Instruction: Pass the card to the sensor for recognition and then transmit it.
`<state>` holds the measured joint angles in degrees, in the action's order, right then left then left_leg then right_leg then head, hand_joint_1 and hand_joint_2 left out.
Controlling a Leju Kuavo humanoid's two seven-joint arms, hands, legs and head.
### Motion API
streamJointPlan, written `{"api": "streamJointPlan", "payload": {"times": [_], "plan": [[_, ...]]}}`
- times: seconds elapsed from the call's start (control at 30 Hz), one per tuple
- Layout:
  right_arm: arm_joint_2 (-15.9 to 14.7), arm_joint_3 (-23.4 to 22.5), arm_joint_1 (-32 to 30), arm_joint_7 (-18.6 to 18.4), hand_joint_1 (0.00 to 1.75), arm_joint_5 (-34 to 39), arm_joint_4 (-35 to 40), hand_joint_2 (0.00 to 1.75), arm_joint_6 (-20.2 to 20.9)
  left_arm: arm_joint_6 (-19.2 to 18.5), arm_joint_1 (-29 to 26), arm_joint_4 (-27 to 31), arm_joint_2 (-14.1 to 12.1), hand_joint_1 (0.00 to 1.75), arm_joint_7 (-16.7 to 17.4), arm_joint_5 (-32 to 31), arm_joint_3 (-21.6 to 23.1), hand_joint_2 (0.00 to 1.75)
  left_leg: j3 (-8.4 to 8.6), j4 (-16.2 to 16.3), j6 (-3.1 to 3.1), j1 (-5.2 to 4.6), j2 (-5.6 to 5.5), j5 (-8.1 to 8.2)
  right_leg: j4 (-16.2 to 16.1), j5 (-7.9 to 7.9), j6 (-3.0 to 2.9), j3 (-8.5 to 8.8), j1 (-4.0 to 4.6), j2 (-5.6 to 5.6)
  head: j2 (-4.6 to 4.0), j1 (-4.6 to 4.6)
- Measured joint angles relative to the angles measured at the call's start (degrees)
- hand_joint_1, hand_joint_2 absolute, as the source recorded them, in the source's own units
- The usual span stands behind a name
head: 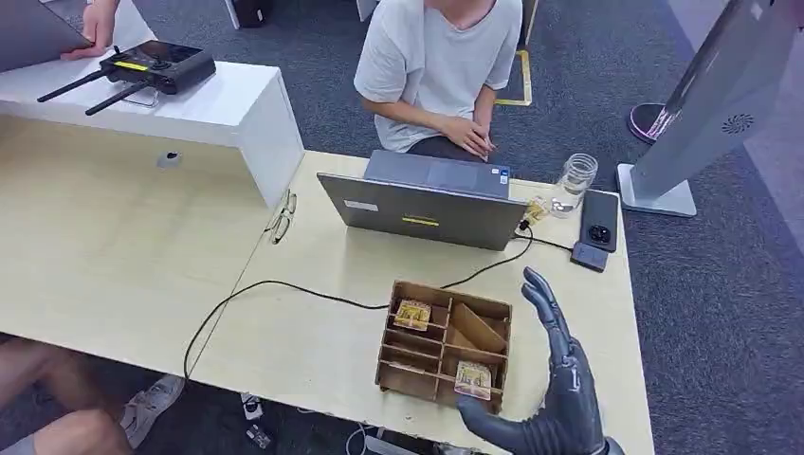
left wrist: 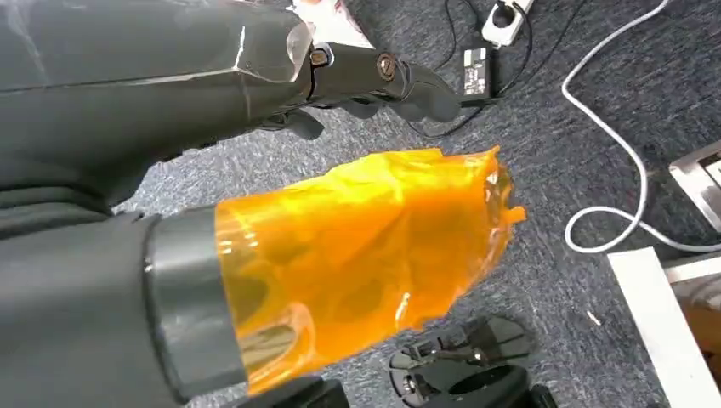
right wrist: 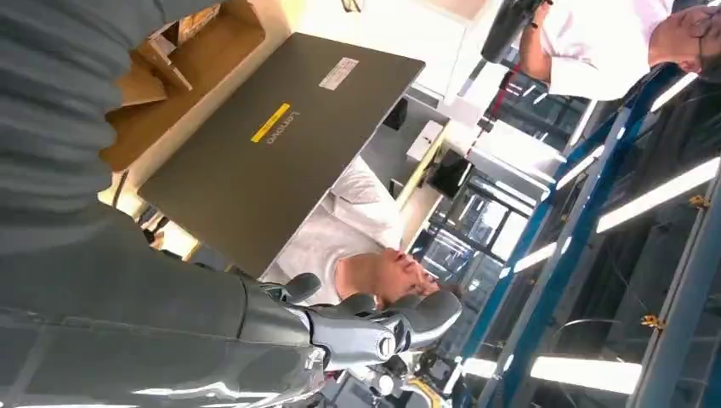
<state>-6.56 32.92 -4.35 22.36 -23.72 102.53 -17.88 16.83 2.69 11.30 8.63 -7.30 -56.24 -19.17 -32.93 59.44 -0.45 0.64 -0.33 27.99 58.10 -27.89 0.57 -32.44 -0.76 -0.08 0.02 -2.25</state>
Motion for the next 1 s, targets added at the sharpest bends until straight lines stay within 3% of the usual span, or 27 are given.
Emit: {"api": "streamJointPlan", "payload": {"times": [0.47, 1.0], "plan": [[-0.5, 1.4, 0.3, -1.8, 0.00, -4.3, -0.2, 1.75, -0.1, 0.0, 0.2, 0.0, 0.0, 0.00, 0.1, 0.0, 0.0, 0.00, -0.01, 0.0, 0.00, 0.00, 0.01, 0.00, 0.0, 0.00, 0.00, 0.00, 0.00, 0.00, 0.00, 0.00], [-0.6, 7.6, 6.2, -6.8, 0.00, -13.4, -4.2, 1.75, 0.4, 0.0, 0.2, 0.0, 0.0, 0.00, -0.1, 0.7, -0.2, 0.00, 0.00, 0.0, 0.00, 0.00, 0.02, -0.01, 0.0, 0.00, 0.00, 0.01, 0.00, 0.00, 0.00, 0.00]]}}
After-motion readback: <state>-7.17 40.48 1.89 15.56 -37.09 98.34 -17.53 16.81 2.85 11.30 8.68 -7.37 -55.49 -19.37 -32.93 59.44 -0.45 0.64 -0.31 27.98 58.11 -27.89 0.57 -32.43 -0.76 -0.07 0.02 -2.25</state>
